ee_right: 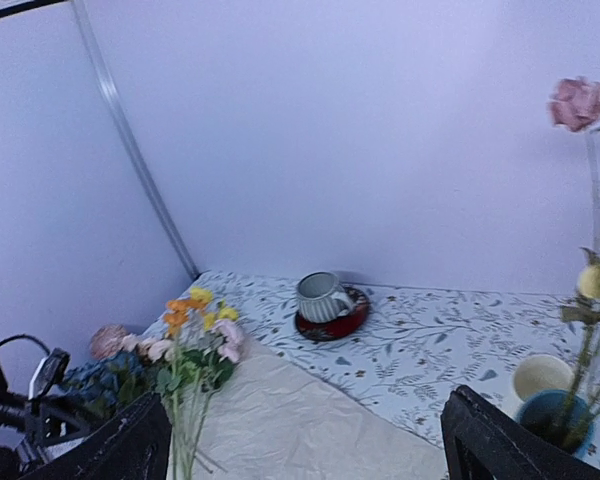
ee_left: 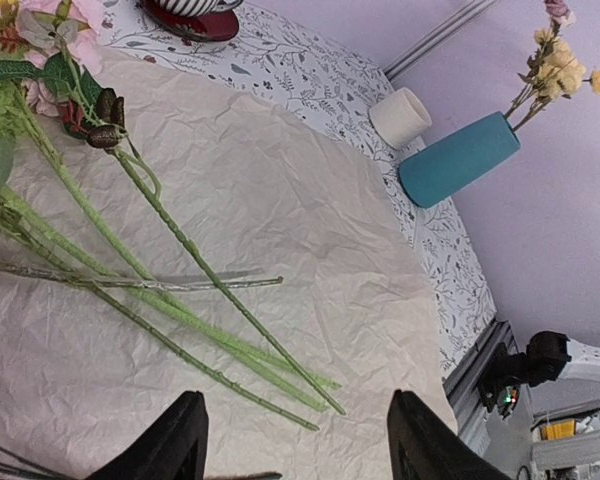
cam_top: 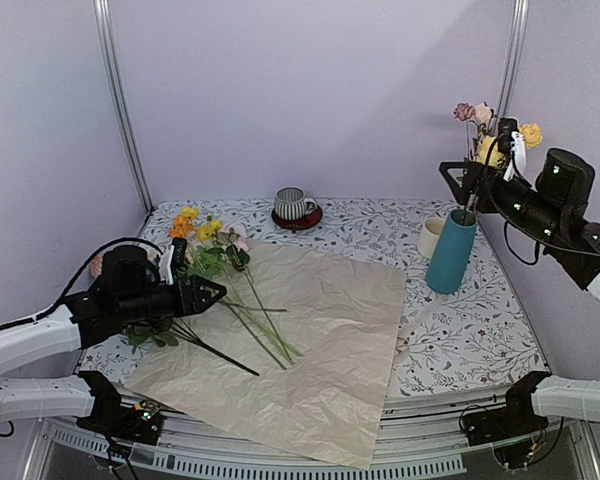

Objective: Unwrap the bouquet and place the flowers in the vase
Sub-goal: Pick up the fake flower from the flattened wrapping paper.

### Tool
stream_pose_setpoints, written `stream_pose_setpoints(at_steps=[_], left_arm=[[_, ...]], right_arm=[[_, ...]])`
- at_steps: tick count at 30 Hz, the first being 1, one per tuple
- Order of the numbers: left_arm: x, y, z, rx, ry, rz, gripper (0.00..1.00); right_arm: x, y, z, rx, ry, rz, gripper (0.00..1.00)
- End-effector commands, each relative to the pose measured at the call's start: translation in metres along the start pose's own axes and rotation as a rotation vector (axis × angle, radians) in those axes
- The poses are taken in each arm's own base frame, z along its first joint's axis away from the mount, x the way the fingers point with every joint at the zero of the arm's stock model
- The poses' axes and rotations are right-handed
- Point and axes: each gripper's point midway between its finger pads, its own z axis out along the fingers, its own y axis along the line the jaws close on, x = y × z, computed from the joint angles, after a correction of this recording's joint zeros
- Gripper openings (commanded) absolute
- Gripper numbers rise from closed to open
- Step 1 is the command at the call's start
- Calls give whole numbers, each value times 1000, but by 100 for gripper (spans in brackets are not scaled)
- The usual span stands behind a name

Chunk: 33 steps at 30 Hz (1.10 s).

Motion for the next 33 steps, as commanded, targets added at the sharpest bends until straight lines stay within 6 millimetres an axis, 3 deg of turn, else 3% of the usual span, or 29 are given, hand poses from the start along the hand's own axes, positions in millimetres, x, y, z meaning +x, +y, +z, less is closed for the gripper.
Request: stream_pose_setpoints(at_steps=[1, 5, 12, 18, 25, 31, 33], left_arm=[[-2, -9, 1, 29, -5, 15, 64], [-2, -8, 1, 28, -6, 14, 64], [-2, -7, 2, 21, -2, 14, 64], [-2, -5, 3, 7, -1, 18, 64], [3, 1, 10, -7, 17, 7, 65], [10, 2, 20, 10, 43, -28, 65], [17, 2, 25, 21, 56, -50, 64]], right_arm=[[14, 56, 12, -205, 7, -116, 96], [33, 88, 30, -304, 29, -165, 97], [74, 103, 74, -321, 103, -202, 98], [106, 95, 106, -270, 159, -194, 100], [155, 69, 139, -137, 268, -117, 99], [187, 72, 145, -208, 271, -116, 99], [207, 66, 141, -217, 272, -110, 99]])
